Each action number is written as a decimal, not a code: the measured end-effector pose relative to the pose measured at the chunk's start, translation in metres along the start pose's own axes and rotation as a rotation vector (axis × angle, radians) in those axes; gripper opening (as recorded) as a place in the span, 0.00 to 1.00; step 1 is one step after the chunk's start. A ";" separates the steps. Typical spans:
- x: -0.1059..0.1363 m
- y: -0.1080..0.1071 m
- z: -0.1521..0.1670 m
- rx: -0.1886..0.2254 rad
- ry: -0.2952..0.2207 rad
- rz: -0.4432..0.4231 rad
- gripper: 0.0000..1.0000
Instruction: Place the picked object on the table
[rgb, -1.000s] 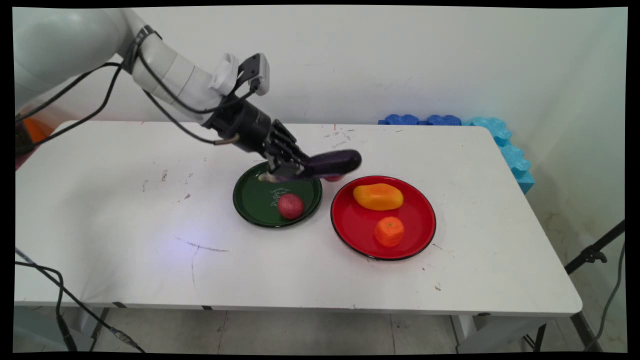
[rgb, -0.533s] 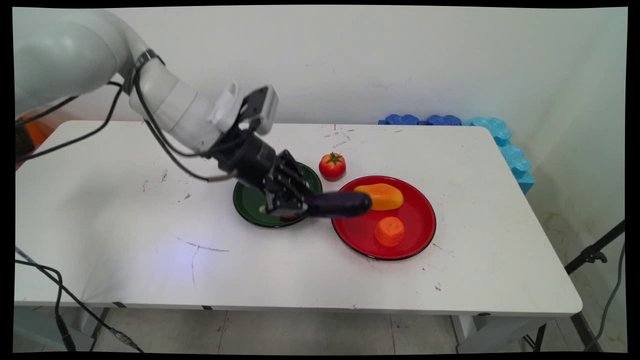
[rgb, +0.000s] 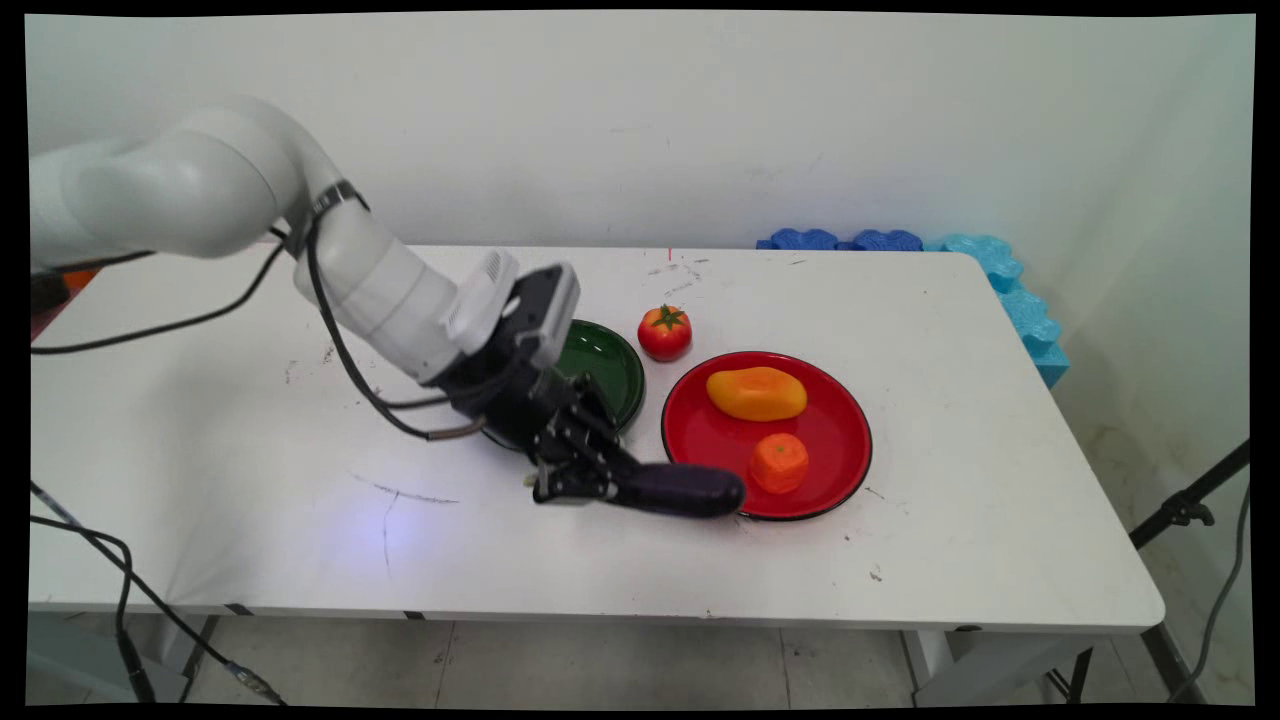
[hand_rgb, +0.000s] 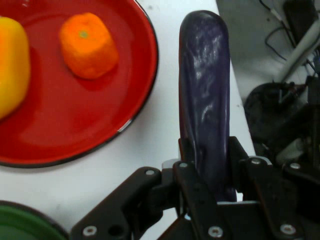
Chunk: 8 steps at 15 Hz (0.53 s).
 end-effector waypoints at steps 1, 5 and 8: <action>-0.002 0.001 0.003 -0.005 -0.004 0.004 0.00; -0.011 0.004 0.019 -0.027 -0.020 0.020 0.00; -0.019 0.006 0.032 -0.041 -0.033 0.025 0.00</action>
